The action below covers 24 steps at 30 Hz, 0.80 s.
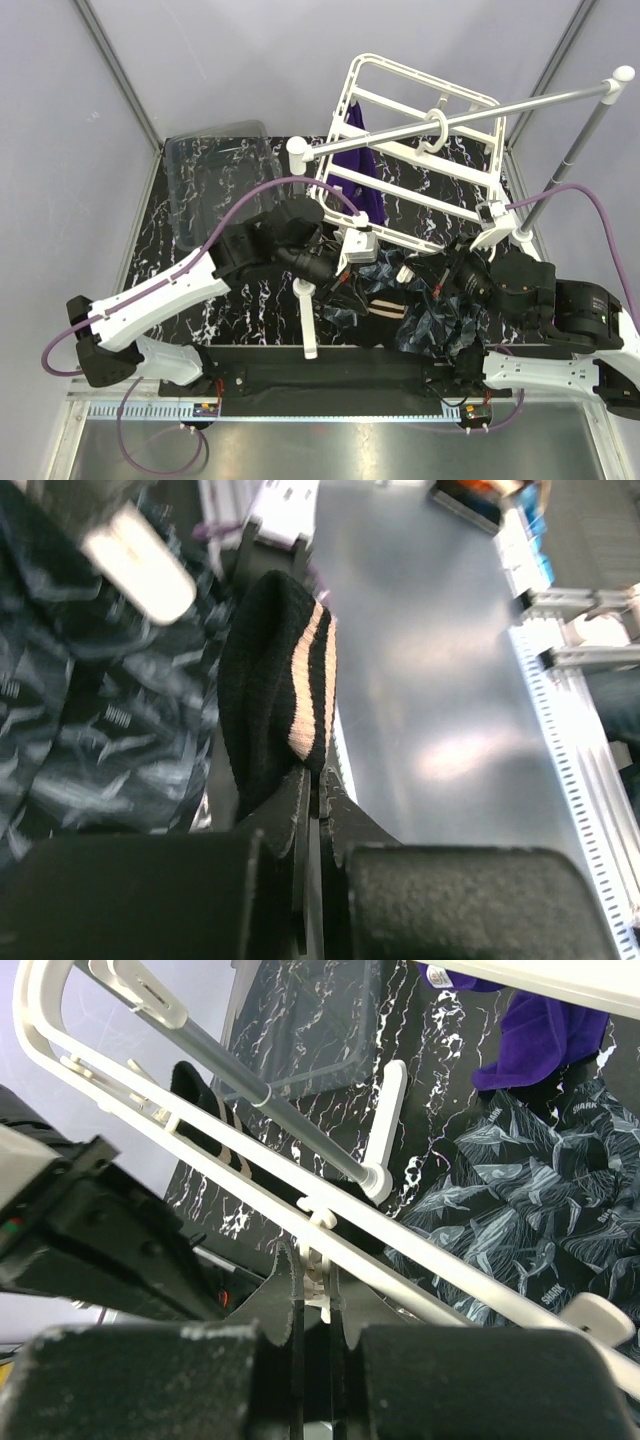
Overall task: Clip the socks to the hanger
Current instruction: Clamp the sock onto the hanger.
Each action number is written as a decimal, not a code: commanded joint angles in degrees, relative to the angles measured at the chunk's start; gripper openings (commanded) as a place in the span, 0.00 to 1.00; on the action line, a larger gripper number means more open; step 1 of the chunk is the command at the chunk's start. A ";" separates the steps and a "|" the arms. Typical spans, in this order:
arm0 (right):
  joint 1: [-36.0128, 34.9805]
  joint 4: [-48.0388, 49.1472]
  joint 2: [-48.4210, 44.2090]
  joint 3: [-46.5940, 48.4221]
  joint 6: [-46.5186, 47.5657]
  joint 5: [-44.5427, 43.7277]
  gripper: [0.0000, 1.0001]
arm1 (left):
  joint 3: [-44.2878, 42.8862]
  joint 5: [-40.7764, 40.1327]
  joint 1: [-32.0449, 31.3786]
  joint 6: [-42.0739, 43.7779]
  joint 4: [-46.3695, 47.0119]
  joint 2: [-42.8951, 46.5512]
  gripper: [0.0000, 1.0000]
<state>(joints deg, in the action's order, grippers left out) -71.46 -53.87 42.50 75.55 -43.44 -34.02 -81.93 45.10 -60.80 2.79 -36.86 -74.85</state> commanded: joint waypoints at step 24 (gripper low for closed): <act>0.18 4.56 2.15 0.13 1.34 3.79 0.00 | -4.81 -5.46 -0.20 2.66 -1.63 -1.44 0.00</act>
<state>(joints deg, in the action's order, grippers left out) -71.46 -52.40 43.79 75.55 -42.39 -32.21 -83.59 41.06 -60.84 5.93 -42.00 -76.18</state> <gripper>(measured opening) 0.067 0.025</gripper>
